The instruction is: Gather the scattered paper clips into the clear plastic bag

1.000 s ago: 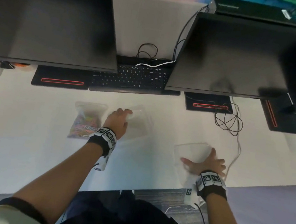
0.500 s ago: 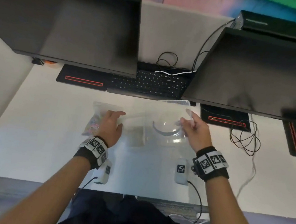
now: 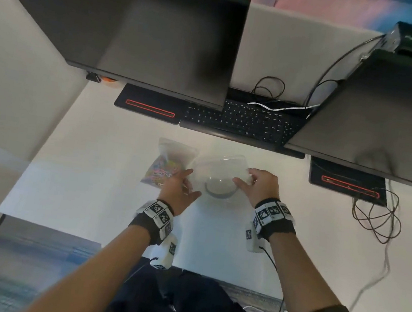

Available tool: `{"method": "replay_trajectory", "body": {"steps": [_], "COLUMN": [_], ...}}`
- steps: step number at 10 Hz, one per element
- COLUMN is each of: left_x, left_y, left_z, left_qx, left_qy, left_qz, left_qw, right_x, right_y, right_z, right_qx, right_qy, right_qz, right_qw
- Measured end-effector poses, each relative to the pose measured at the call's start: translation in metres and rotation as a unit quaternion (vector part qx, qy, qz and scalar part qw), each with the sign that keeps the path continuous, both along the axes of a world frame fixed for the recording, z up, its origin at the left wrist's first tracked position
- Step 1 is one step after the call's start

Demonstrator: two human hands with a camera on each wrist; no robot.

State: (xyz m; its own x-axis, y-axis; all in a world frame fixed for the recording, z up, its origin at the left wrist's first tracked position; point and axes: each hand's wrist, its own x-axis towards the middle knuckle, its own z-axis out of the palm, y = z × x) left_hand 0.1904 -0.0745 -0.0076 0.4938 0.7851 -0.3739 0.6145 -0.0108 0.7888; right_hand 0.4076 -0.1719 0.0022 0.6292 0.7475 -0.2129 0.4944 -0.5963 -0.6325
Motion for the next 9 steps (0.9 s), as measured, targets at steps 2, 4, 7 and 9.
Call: {"method": "replay_trajectory", "body": {"steps": [2,4,7,9], "left_x": [0.013,0.031,0.052,0.051], "left_y": [0.005,-0.001,-0.010,-0.002], "left_z": [0.003,0.012,0.029,0.028], "left_qx": [-0.038,-0.036,0.095,0.114], "left_qy": [-0.001,0.054,0.152,0.138], "left_qz": [0.043,0.070,-0.087,-0.115], "left_qw": [0.998,0.995,0.980,0.977], "right_x": [0.005,0.012,0.006,-0.004], "right_y": [-0.022,-0.050,-0.058,-0.040], "right_z": [-0.003,0.006,0.014,0.052], "right_qx": [-0.011,0.026,-0.089,-0.231], "right_qy": [0.031,0.249,0.031,-0.119], "right_qz": [-0.029,-0.221,-0.150,-0.021], "right_qw": [0.999,0.942,0.984,0.965]}}
